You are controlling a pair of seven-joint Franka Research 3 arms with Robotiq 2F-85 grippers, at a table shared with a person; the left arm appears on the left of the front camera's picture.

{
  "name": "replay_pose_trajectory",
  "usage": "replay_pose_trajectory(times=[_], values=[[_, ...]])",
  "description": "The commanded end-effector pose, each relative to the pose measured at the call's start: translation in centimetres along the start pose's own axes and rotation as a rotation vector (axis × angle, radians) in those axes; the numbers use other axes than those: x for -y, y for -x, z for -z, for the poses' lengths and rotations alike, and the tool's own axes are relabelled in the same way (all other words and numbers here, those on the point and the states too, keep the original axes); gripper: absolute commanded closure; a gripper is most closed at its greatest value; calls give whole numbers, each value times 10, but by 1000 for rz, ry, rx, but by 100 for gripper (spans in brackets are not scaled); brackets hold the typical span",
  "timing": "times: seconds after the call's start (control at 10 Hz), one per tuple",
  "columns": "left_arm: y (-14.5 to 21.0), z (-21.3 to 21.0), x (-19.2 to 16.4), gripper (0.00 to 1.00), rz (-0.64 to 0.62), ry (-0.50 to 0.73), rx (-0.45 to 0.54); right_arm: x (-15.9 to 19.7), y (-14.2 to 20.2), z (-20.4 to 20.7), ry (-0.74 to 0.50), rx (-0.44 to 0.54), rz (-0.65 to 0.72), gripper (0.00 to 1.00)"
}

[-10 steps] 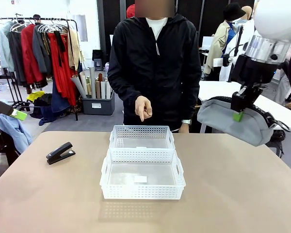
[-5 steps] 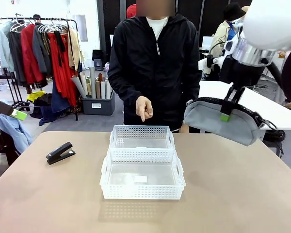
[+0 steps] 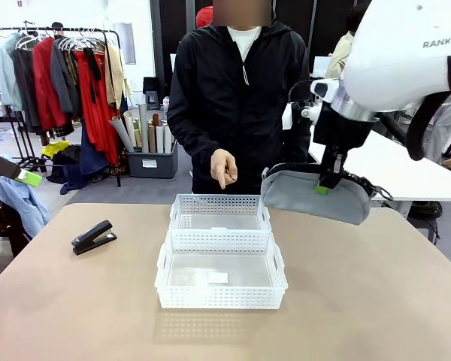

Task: Distribute items into two baskets.
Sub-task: Move the picked Pencil pouch towards the Organizing basket indicated by the person, stopping as directed.

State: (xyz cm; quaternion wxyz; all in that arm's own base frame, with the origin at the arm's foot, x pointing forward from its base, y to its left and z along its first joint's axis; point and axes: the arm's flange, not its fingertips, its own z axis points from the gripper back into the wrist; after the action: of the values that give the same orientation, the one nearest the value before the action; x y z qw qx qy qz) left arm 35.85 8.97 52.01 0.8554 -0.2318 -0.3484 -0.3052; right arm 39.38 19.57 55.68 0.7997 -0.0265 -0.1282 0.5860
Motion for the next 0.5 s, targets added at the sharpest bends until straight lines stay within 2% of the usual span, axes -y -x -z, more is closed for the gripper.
replay_pose_trajectory(times=[0.0,0.2,0.4], values=[[0,0,0,0,-1,11,15,4,-13,4,13,15,-97,100],[0,0,0,0,-1,11,15,-1,-38,12,-11,24,-167,100],[0,0,0,0,-1,11,15,-9,-58,23,-23,33,-175,100]])
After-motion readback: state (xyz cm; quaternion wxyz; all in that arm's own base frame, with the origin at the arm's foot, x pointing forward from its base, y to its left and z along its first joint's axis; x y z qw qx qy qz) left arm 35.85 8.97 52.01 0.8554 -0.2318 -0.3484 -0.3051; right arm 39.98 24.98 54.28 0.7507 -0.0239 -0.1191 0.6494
